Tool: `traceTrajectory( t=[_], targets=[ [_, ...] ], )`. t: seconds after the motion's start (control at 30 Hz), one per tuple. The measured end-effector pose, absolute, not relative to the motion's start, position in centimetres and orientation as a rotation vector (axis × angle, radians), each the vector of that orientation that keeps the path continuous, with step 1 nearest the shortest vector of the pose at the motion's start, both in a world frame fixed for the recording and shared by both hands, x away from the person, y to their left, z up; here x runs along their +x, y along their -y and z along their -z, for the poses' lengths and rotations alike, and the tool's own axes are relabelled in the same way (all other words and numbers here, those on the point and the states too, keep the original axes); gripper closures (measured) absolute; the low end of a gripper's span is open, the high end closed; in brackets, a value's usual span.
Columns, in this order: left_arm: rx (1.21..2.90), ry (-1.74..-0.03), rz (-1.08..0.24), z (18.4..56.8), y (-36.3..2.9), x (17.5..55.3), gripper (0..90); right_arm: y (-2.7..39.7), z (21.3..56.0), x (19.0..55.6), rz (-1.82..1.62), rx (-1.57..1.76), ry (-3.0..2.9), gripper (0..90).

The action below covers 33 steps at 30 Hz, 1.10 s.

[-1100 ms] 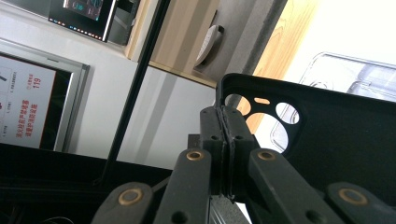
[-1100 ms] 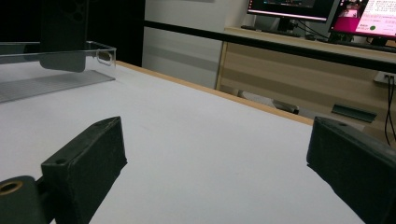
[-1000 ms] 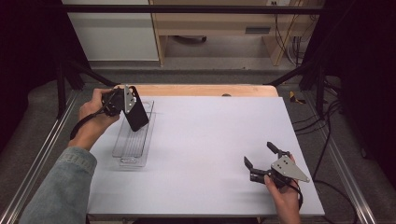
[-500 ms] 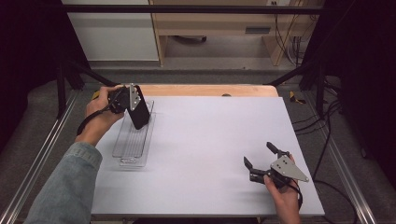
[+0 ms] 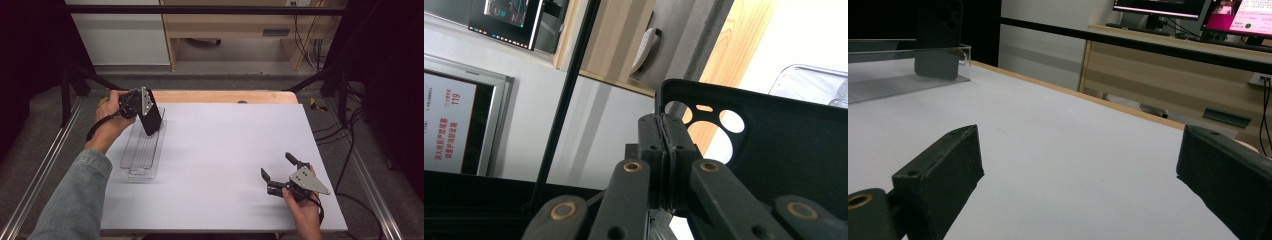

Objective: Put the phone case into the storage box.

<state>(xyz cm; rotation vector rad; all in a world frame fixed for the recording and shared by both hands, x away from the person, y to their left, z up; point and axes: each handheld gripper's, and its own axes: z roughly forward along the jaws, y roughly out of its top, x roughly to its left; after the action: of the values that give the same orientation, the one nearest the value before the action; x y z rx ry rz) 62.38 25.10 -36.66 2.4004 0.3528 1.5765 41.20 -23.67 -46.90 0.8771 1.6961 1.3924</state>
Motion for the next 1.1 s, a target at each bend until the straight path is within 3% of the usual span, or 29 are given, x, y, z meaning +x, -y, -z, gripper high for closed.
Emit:
traceTrajectory(
  t=[1.1],
  targets=[
    [2.381, -0.318, -1.596, 36.71, -24.52, 62.53, 88.3, 23.67, 46.91, 41.23, -1.39, 0.878, -1.697, 5.5]
  ],
)
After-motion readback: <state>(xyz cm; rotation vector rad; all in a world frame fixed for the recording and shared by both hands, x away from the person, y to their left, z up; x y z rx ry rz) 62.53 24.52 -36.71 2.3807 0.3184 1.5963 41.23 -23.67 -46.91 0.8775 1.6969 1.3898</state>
